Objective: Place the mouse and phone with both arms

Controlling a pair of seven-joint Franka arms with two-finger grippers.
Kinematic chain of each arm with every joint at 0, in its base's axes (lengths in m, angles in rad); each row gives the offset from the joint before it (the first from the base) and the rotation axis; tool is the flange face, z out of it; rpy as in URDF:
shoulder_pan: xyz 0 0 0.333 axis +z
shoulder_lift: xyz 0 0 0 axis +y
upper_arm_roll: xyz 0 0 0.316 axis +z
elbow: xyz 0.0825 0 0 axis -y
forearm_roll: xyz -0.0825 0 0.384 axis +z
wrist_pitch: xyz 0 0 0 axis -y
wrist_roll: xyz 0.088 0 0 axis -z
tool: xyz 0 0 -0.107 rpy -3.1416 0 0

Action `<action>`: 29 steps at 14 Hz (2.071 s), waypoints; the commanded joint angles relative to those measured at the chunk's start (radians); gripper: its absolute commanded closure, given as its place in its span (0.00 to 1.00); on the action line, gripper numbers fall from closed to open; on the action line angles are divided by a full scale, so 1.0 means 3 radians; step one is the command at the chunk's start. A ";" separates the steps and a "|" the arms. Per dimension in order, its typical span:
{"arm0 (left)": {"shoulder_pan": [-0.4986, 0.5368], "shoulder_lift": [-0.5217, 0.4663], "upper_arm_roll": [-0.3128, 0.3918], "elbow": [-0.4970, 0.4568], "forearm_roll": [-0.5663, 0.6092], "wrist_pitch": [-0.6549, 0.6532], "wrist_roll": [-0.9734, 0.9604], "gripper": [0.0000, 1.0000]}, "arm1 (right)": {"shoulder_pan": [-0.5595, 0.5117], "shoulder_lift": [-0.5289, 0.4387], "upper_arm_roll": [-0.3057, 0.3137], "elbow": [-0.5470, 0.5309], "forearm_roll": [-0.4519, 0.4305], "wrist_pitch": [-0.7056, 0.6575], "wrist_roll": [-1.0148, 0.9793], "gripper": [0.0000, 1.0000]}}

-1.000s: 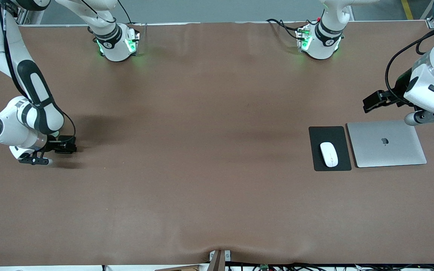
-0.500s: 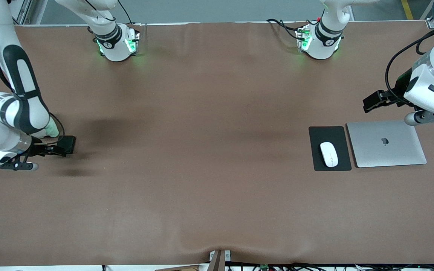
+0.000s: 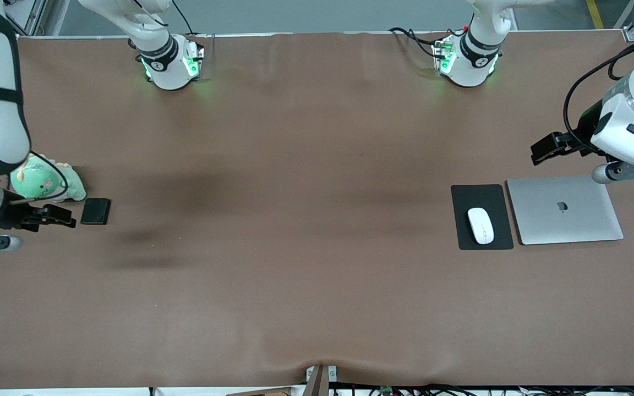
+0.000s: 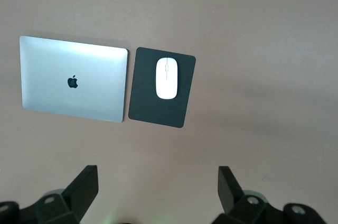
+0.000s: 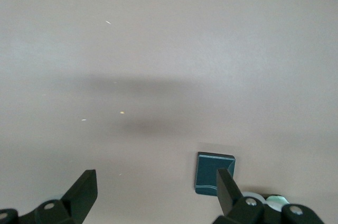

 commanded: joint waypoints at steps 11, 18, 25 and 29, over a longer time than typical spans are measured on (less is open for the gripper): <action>-0.0036 -0.0009 -0.0101 0.0003 0.0131 -0.0013 0.0045 0.00 | 0.0156 -0.0882 0.0169 0.0373 -0.0344 -0.1344 0.0433 0.00; -0.0021 -0.0187 -0.0137 -0.0043 0.0131 -0.0140 0.0075 0.00 | -0.0002 -0.1230 0.0322 0.0056 -0.0344 -0.1468 0.0709 0.00; 0.0035 -0.0341 -0.0107 -0.0079 0.0131 -0.0268 0.0146 0.00 | -0.0059 -0.1230 0.0343 0.0066 -0.0349 -0.1381 0.0786 0.00; 0.0245 -0.0336 -0.0107 -0.0028 0.0126 -0.0274 0.0469 0.00 | -0.0115 -0.1230 0.0343 0.0092 -0.0349 -0.1504 0.0873 0.00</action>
